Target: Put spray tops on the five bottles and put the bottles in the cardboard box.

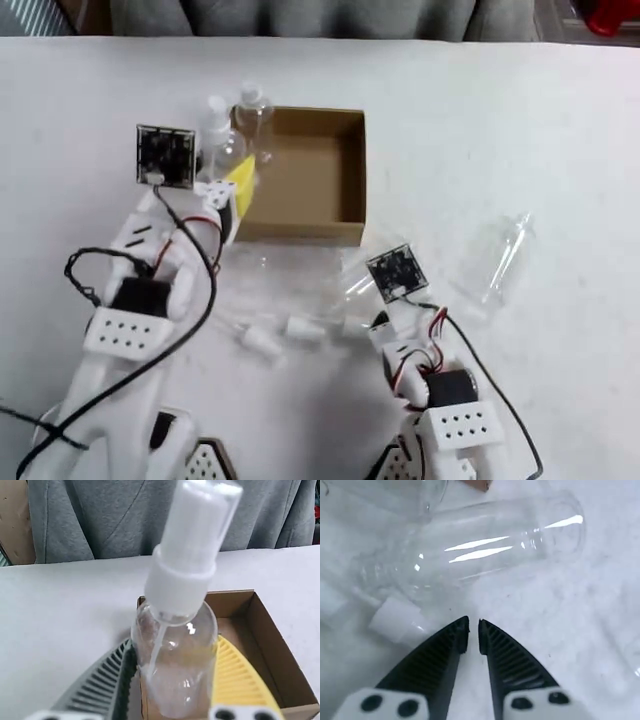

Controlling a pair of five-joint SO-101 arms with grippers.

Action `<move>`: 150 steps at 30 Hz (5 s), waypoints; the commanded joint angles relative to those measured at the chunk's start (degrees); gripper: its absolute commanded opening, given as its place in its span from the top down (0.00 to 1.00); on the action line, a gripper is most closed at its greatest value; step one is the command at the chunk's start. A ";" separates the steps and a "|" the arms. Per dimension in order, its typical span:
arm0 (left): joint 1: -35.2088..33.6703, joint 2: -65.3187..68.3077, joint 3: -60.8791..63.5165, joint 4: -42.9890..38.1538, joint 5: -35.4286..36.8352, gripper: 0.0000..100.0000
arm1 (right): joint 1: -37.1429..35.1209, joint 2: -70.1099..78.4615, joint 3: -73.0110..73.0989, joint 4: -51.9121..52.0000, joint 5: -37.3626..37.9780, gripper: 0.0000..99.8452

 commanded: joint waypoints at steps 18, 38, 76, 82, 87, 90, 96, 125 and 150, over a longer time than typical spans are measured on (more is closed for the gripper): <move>0.75 21.49 -9.67 -17.14 -0.26 0.98 | 0.66 -0.31 0.44 -1.10 0.97 0.98; 0.22 39.69 -17.49 -24.53 -0.18 0.98 | 2.33 -0.31 0.44 -1.19 1.05 0.98; -1.01 47.52 -19.60 -31.21 -0.62 0.98 | 2.42 -0.31 0.44 -1.10 1.05 0.98; -0.92 52.44 -22.24 -30.86 -0.62 0.98 | 2.42 -0.31 0.44 -1.10 0.97 0.98; -0.92 54.55 -23.47 -31.03 -0.62 0.98 | 2.42 -0.31 0.44 -1.10 0.97 0.98; -0.75 54.55 -23.47 -31.03 -0.62 0.98 | 2.42 -0.31 0.44 -1.10 1.05 0.98; -1.01 54.55 -22.77 -31.21 -0.62 0.98 | 2.42 -0.31 0.44 -1.10 1.05 0.98; -1.10 54.55 -20.92 -31.03 -0.09 0.77 | 2.42 -0.31 0.44 -1.10 1.05 0.98; -2.07 42.59 -13.45 -30.77 0.00 0.72 | 2.42 -0.31 0.44 -1.10 1.14 0.98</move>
